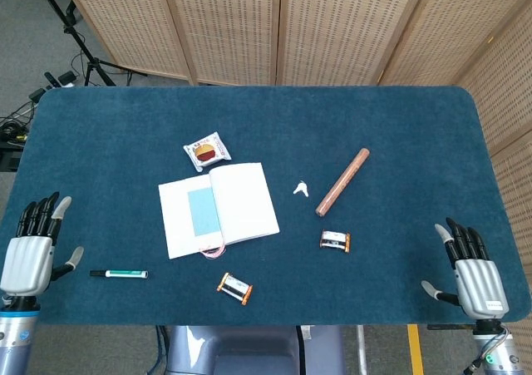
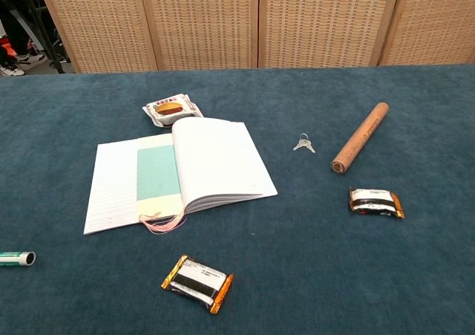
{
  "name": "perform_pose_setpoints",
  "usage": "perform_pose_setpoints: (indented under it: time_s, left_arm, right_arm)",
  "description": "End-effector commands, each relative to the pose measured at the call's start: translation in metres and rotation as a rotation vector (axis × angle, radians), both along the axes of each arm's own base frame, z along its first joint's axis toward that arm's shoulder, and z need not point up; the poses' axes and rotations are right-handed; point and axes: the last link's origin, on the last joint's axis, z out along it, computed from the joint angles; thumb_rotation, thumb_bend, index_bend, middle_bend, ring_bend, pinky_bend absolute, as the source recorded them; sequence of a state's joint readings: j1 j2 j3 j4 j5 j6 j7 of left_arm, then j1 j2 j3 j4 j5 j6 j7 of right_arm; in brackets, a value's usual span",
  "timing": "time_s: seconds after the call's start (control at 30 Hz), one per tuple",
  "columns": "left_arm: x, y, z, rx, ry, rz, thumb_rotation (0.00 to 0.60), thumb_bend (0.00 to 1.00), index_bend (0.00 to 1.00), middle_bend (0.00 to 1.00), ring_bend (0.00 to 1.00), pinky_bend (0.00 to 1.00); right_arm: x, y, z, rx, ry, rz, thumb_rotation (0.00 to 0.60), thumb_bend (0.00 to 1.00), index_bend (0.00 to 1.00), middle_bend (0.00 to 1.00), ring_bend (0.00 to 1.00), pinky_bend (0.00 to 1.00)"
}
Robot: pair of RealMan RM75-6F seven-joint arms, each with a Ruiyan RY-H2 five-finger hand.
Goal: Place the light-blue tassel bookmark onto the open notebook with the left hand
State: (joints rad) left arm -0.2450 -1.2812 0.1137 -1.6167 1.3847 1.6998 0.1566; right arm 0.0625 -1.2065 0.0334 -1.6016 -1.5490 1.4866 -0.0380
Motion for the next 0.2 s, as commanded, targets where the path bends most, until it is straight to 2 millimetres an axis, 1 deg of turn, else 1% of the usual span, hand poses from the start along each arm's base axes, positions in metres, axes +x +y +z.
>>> perform_pose_setpoints:
  time_s: [0.03, 0.2]
  left_arm:
    - [-0.0009, 0.0002, 0.0007, 0.001, -0.001, 0.000, 0.600, 0.27, 0.05, 0.00, 0.00, 0.00]
    - [-0.0034, 0.0015, 0.0000, -0.003, 0.000, 0.012, 0.600, 0.27, 0.05, 0.00, 0.00, 0.00]
  right_arm:
    - [0.0012, -0.0008, -0.0012, 0.002, 0.000, 0.003, 0.600, 0.16, 0.00, 0.00, 0.00, 0.00]
    - [0.0015, -0.0028, -0.0032, 0.006, 0.005, 0.003, 0.600, 0.16, 0.00, 0.00, 0.00, 0.00]
